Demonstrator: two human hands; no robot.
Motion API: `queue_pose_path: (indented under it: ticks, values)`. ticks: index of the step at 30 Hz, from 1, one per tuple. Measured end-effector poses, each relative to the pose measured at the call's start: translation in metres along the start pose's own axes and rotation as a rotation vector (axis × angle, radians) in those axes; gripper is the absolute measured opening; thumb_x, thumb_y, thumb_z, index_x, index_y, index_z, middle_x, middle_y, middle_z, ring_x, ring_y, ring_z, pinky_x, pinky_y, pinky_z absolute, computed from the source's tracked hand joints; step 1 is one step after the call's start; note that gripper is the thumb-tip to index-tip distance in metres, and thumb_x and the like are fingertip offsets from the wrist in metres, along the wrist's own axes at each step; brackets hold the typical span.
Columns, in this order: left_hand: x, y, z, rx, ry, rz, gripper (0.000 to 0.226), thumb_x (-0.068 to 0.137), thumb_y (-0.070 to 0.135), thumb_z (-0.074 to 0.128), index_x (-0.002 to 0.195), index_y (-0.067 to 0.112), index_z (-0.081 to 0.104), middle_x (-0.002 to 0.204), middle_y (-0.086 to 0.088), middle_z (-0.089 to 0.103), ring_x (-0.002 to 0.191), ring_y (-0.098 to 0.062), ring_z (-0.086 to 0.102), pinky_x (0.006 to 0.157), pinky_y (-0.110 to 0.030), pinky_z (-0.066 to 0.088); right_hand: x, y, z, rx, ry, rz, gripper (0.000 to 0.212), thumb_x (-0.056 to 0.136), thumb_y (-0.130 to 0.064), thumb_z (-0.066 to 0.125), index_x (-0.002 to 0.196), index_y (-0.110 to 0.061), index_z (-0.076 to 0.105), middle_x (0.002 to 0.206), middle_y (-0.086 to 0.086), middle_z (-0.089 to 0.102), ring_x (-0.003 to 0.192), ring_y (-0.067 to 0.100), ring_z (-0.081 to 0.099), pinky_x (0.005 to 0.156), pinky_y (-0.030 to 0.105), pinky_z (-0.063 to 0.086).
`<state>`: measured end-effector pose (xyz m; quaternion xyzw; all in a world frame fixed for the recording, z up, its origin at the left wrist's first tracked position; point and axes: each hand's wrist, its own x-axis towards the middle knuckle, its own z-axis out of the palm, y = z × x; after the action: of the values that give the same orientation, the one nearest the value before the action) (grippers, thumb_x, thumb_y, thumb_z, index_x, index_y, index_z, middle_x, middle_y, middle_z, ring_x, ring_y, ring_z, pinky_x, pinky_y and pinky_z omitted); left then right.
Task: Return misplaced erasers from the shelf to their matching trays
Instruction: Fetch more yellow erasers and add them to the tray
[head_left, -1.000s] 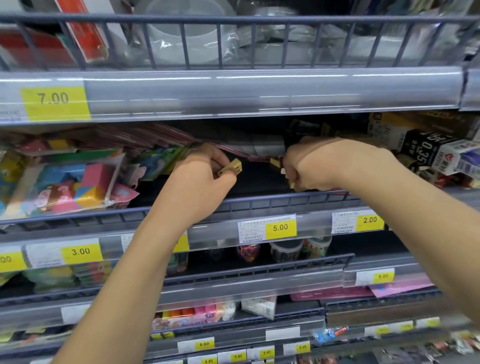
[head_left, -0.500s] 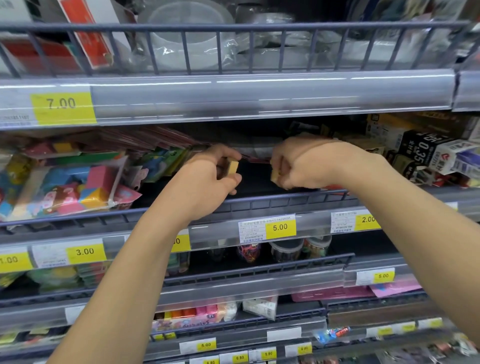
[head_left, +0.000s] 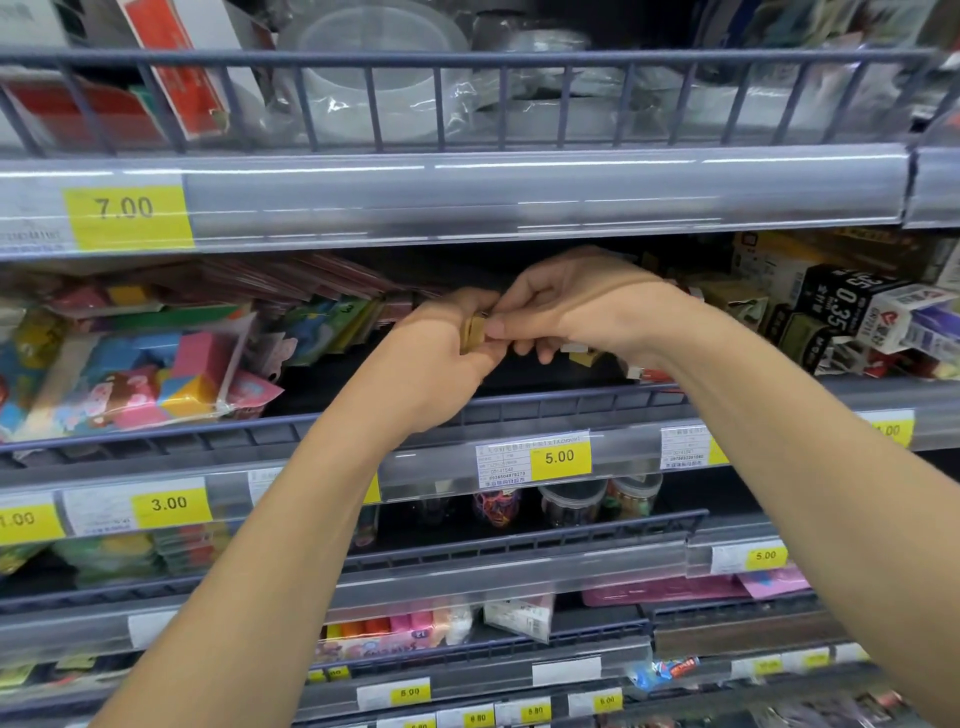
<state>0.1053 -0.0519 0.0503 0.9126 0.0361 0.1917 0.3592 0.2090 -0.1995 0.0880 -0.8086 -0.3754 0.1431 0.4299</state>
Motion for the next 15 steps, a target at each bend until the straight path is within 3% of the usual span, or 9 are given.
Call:
queue_pose_path:
  ticks: [3,5,7,12,14,15]
  values:
    - [0.004,-0.003,0.001,-0.032,0.008,-0.077,0.026,0.1,0.015,0.059,0.121,0.03,0.063,0.104,-0.004,0.07,0.093,-0.026,0.068,0.082,-0.043,0.059,-0.001,-0.003,-0.021,-0.293,0.067,0.102,0.016,0.085,-0.041,0.076,0.088,-0.025,0.074,0.079,-0.001,0.074,0.066,0.013,0.066,0.052,0.024,0.054]
    - [0.005,-0.003,0.001,-0.055,0.018,-0.118,0.027,0.099,0.013,0.054,0.106,0.038,0.061,0.106,-0.006,0.07,0.09,-0.031,0.069,0.081,-0.05,0.06,-0.001,-0.003,-0.029,-0.617,0.059,0.191,0.016,0.088,-0.037,0.071,0.089,-0.022,0.074,0.077,0.001,0.073,0.064,0.018,0.066,0.059,0.027,0.058]
    - [0.006,-0.002,0.002,-0.065,0.023,-0.14,0.029,0.098,0.014,0.052,0.094,0.042,0.058,0.104,-0.006,0.07,0.084,-0.033,0.07,0.079,-0.051,0.06,0.001,-0.004,-0.025,-0.872,0.018,0.273,0.017,0.088,-0.03,0.069,0.092,-0.013,0.073,0.081,0.007,0.072,0.07,0.024,0.067,0.07,0.03,0.058]
    - [0.009,-0.005,0.005,-0.079,-0.002,-0.156,0.027,0.098,0.017,0.052,0.093,0.043,0.059,0.104,-0.004,0.07,0.08,-0.033,0.069,0.08,-0.051,0.06,0.005,-0.004,-0.006,-1.047,-0.009,0.342,0.018,0.093,-0.011,0.064,0.083,-0.009,0.05,0.07,0.006,0.05,0.058,0.019,0.048,0.056,0.025,0.041]
    - [0.01,-0.007,0.005,-0.084,-0.014,-0.152,0.027,0.098,0.017,0.052,0.093,0.043,0.059,0.105,-0.003,0.069,0.08,-0.03,0.068,0.082,-0.05,0.06,0.008,-0.004,-0.003,-1.071,-0.007,0.318,0.011,0.092,-0.007,0.064,0.093,-0.008,0.053,0.073,0.007,0.05,0.06,0.019,0.05,0.05,0.024,0.038]
    - [0.011,-0.008,0.004,-0.085,-0.018,-0.15,0.027,0.099,0.017,0.052,0.093,0.042,0.059,0.105,-0.003,0.069,0.078,-0.028,0.067,0.082,-0.049,0.06,0.009,-0.005,-0.001,-1.066,-0.025,0.309,0.012,0.092,-0.007,0.064,0.101,-0.007,0.057,0.08,0.007,0.055,0.066,0.021,0.055,0.054,0.024,0.043]
